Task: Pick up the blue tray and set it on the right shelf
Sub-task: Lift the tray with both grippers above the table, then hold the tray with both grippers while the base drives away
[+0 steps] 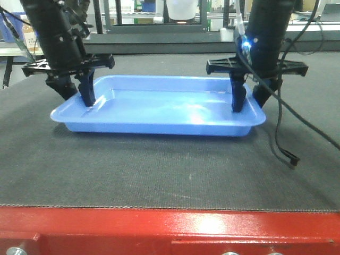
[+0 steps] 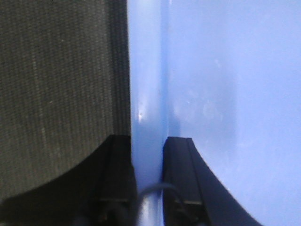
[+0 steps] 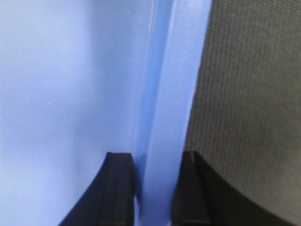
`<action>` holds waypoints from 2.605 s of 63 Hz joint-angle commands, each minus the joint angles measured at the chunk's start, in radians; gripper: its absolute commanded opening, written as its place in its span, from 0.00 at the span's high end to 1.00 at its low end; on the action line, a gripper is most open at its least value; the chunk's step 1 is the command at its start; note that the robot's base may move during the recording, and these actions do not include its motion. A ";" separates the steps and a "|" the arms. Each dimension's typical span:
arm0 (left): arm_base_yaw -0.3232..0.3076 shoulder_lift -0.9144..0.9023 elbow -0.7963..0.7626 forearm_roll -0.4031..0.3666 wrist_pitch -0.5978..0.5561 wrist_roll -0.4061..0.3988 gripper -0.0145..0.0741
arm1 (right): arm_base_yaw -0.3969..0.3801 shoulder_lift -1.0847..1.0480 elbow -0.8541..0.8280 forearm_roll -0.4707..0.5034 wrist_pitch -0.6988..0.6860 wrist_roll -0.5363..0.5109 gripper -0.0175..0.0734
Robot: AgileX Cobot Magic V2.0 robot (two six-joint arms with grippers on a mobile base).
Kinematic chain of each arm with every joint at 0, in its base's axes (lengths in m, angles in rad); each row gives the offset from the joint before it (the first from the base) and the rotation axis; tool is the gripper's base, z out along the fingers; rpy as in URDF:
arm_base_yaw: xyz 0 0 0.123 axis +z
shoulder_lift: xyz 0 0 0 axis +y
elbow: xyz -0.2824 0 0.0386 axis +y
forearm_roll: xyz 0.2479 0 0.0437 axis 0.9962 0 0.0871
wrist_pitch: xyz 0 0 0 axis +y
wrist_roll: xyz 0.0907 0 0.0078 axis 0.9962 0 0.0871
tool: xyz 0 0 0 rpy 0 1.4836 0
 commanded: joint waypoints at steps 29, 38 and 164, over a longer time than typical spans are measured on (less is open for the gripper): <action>-0.098 -0.356 -0.078 0.164 0.239 -0.011 0.88 | 0.052 -0.435 0.043 -0.118 0.127 -0.017 0.75; -0.128 -0.428 -0.036 0.154 0.241 -0.013 0.88 | 0.091 -0.541 0.153 -0.162 0.110 0.040 0.75; -0.201 -0.809 0.444 0.044 0.092 -0.049 0.89 | 0.189 -0.813 0.391 -0.167 0.069 0.079 0.75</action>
